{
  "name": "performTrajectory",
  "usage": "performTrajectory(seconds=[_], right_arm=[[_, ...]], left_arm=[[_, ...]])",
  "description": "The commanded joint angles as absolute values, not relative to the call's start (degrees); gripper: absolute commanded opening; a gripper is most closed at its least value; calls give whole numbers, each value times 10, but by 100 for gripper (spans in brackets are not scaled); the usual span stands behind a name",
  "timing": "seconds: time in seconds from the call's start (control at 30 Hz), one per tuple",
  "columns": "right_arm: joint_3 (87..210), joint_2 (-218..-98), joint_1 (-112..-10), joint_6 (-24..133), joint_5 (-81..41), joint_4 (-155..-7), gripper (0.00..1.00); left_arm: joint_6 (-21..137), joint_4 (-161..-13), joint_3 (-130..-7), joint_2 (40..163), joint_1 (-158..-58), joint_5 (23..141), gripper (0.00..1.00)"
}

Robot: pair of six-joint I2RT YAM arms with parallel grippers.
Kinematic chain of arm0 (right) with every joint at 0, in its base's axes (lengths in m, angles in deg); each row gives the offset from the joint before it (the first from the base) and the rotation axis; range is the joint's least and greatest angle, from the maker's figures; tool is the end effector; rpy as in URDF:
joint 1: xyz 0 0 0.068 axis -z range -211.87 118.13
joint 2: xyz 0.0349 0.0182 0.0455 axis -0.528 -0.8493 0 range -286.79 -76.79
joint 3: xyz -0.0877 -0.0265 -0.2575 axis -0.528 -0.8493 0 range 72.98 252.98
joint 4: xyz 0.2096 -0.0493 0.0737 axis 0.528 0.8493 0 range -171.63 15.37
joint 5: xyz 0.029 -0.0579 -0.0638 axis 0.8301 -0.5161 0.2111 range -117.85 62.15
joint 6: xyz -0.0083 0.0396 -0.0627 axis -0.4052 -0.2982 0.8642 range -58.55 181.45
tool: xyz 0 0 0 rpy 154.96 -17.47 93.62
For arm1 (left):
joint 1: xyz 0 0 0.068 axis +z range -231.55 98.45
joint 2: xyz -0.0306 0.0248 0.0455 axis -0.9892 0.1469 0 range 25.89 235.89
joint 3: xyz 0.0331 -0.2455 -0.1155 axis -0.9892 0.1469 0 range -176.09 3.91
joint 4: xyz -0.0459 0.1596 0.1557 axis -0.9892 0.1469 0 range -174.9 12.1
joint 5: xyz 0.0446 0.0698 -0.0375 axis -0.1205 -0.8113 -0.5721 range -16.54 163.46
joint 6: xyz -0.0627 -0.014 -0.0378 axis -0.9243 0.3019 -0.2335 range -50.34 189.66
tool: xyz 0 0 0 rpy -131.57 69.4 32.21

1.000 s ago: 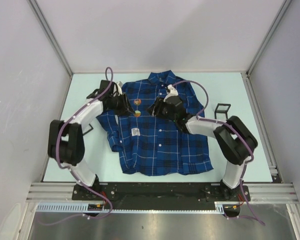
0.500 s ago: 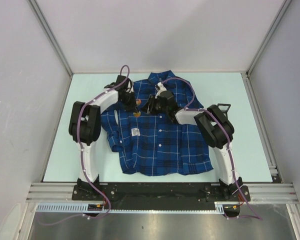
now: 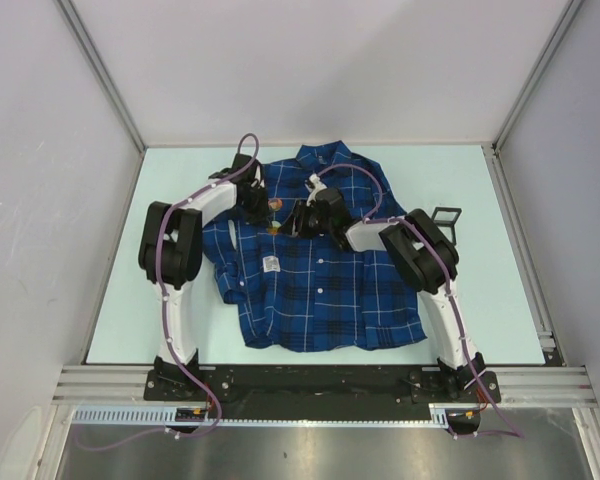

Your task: Remove the brooch from the garment

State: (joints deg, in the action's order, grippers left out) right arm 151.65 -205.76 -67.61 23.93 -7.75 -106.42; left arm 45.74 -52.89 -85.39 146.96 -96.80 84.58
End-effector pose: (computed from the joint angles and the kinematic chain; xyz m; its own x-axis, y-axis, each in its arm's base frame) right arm 0.3816 0.3011 0.1398 -0.7646 0.1544 -0.6257 -0.4219 0.6140 0.6671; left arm 0.4071 -0.1234 0.1598 -0.9292 -0.1592 -0.3336 -0.0400 0.9405 -0.3373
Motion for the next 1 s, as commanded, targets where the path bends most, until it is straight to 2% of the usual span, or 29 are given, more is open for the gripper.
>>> performTrajectory(seconds=[0.0, 0.3, 0.67, 0.97], right_arm=[[1547, -2075, -678, 241, -70, -1077, 38], [1581, -2121, -684, 212, -69, -1081, 39], [1581, -2119, -687, 216, -106, -1060, 40], [1582, -2123, -683, 209, -95, -1062, 41]], left_arm=[[463, -543, -836, 1469, -965, 823, 0], [454, -555, -809, 1463, -965, 823, 0], [454, -574, -789, 1411, -956, 812, 0], [447, -587, -788, 1437, -925, 863, 0]])
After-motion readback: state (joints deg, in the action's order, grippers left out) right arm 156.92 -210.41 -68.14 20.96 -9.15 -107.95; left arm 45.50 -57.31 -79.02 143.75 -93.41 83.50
